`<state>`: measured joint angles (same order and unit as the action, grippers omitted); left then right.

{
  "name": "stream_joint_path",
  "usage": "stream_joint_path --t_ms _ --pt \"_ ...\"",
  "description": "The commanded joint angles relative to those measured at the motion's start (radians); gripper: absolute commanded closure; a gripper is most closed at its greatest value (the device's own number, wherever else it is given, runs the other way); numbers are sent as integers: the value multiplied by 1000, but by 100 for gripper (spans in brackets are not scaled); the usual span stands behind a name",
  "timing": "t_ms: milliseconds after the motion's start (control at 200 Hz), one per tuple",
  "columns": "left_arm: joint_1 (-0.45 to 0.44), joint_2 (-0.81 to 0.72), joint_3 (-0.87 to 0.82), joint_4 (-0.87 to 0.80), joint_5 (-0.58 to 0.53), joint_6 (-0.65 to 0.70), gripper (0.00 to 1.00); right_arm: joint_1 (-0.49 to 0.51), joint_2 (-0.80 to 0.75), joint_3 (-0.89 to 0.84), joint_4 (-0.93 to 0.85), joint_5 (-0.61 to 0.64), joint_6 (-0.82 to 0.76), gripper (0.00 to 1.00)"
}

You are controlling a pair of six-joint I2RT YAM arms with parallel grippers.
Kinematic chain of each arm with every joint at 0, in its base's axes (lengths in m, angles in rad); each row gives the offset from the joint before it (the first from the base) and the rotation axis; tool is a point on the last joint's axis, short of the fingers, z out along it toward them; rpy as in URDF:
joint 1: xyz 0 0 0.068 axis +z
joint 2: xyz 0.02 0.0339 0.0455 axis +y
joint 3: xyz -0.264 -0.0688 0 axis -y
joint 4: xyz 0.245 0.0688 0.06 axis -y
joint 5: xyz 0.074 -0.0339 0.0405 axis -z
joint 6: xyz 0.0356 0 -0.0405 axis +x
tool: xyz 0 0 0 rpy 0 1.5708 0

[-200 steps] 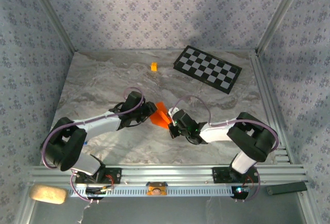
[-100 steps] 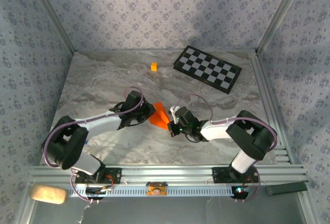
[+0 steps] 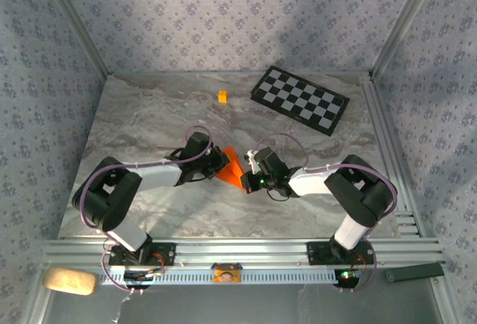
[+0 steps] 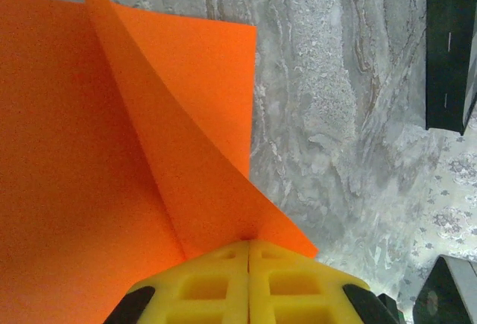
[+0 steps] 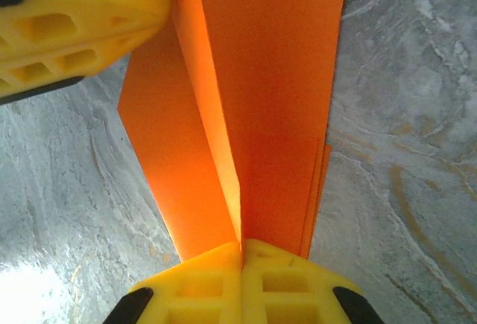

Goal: Fold a paper plane with a square sheet of paper (pick it up from the middle)
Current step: Fourth fold the wing at the center of the table.

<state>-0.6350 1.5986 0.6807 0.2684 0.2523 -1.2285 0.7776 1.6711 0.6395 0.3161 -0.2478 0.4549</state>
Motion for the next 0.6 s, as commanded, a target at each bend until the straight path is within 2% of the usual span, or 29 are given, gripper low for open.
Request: stream_joint_path --t_ms 0,595 --pt "2 23 14 69 27 -21 93 -11 39 18 -107 -49 31 97" --pt "-8 73 29 39 -1 -21 94 -34 84 84 -216 -106 42 96"
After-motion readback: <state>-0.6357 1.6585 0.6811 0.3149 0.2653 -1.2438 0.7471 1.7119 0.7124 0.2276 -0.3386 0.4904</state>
